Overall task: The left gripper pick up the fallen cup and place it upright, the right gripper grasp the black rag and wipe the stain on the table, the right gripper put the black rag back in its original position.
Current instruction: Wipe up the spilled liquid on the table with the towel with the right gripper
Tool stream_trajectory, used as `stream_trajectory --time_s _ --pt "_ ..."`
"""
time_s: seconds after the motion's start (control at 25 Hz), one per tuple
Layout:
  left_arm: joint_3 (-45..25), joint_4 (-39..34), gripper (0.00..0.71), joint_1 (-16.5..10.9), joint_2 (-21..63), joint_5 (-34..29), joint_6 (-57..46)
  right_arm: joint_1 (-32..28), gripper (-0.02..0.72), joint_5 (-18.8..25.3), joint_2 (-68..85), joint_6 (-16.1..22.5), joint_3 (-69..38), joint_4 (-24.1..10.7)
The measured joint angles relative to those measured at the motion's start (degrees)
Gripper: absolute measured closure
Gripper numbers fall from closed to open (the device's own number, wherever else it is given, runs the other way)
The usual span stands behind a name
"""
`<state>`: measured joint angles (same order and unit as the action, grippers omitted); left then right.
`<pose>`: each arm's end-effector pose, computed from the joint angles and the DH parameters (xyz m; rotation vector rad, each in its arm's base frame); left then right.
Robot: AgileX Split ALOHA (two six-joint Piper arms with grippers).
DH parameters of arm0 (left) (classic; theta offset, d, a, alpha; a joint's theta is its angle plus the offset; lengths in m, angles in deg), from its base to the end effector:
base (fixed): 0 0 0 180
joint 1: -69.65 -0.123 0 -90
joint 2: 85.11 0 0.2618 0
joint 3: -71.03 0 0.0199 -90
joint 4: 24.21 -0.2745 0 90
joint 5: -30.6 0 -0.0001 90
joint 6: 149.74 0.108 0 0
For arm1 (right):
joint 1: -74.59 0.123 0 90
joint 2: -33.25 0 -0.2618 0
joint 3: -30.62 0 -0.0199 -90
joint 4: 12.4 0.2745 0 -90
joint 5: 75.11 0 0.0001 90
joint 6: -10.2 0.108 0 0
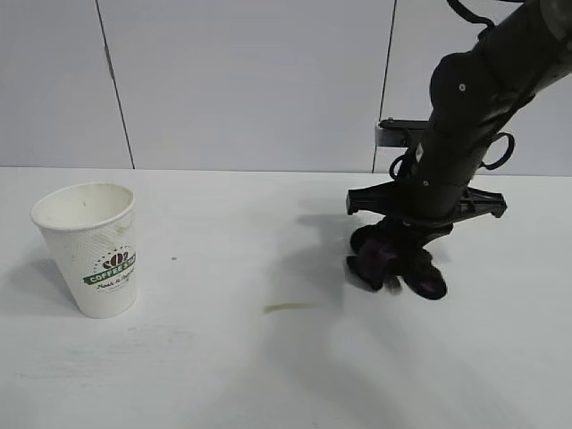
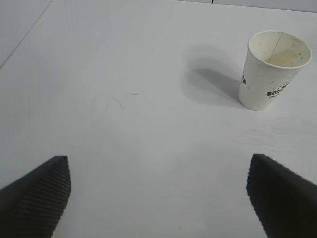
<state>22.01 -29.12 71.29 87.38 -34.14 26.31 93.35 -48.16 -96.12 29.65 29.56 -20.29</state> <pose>0.0507 0.0069 0.2694 -0.0500 2.1131 0.0456 0.4090 0.1318 0.0631 -0.1346 2.7372 0.0665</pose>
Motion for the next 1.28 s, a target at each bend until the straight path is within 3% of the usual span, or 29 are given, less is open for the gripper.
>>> stream_trajectory --time_s 0.16,0.32,0.6,0.76,0.96,1.12,1.28 --pt "0.00 0.00 0.014 0.00 0.00 0.00 0.00 4.15 0.660 3.17 0.05 -8.37 0.27 7.89" --pt "0.00 0.00 0.014 0.00 0.00 0.00 0.00 8.57 0.660 6.79 0.17 -13.12 0.29 12.22" --pt "0.00 0.00 0.014 0.00 0.00 0.00 0.00 17.48 0.660 8.89 -0.06 -14.79 1.37 15.38" --pt "0.00 0.00 0.014 0.00 0.00 0.00 0.00 21.35 0.660 7.38 -0.66 -14.79 2.62 15.63" --pt "0.00 0.00 0.014 0.00 0.00 0.00 0.00 21.46 0.660 4.66 -0.64 -13.36 2.67 11.54" --pt "0.00 0.00 0.014 0.00 0.00 0.00 0.00 17.02 0.660 5.03 -0.64 -6.49 2.67 2.79" --pt "0.00 0.00 0.014 0.00 0.00 0.00 0.00 9.46 0.660 10.12 -0.64 -0.39 3.61 -4.53"
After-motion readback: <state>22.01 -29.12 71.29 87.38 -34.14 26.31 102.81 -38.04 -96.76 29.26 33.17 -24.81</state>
